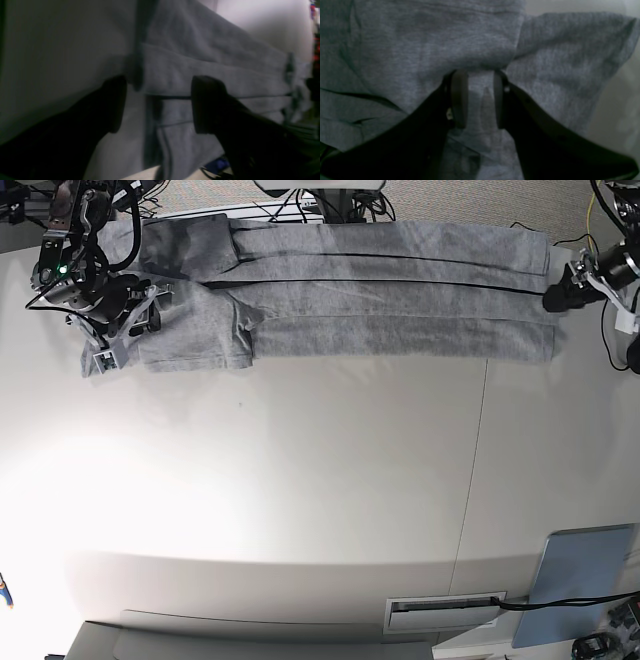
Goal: Fold the T-shirt properly
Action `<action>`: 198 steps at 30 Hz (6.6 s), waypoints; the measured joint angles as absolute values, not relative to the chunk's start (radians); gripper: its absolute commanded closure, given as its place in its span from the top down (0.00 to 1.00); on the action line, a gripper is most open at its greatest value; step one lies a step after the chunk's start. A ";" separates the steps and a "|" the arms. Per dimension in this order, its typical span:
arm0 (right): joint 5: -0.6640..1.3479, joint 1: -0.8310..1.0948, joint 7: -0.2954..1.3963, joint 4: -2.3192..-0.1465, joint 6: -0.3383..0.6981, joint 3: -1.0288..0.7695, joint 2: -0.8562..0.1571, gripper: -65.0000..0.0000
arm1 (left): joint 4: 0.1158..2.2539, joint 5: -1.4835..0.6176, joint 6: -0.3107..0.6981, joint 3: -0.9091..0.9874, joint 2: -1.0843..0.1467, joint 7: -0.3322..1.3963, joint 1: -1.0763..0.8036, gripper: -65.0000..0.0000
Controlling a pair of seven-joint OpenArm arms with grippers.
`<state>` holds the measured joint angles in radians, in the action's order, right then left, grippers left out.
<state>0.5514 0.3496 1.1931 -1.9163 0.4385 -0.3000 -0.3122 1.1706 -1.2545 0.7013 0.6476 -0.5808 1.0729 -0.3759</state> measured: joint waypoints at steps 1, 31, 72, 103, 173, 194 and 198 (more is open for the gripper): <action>0.551 0.350 1.193 -1.916 0.439 -0.300 -0.312 0.28 | 1.171 -1.262 0.706 0.648 -0.573 1.077 -0.376 0.64; 0.551 0.350 1.189 -1.916 0.450 -0.300 -0.313 0.28 | 1.172 -1.356 0.705 0.649 -0.556 1.235 -0.373 0.51; 0.551 0.350 1.192 -1.916 0.480 -0.304 -0.315 0.28 | 1.249 -1.166 0.642 0.643 -0.596 1.182 -0.269 0.00; 0.551 0.350 1.189 -1.916 0.480 -0.497 -0.313 0.28 | 1.903 -0.948 0.355 0.128 -0.220 1.136 -0.384 0.00; 0.549 0.350 1.174 -1.916 0.480 -0.497 -0.313 0.28 | 1.981 -0.277 0.490 -0.329 -0.186 0.936 -0.368 0.00; 0.548 0.350 1.174 -1.916 0.480 -0.497 -0.313 0.28 | 1.972 -0.110 0.504 -0.332 -0.189 0.907 -0.369 0.45; 0.548 0.350 1.174 -1.916 0.480 -0.497 -0.313 0.28 | 1.956 -0.067 0.490 -0.332 -0.189 0.886 -0.368 0.38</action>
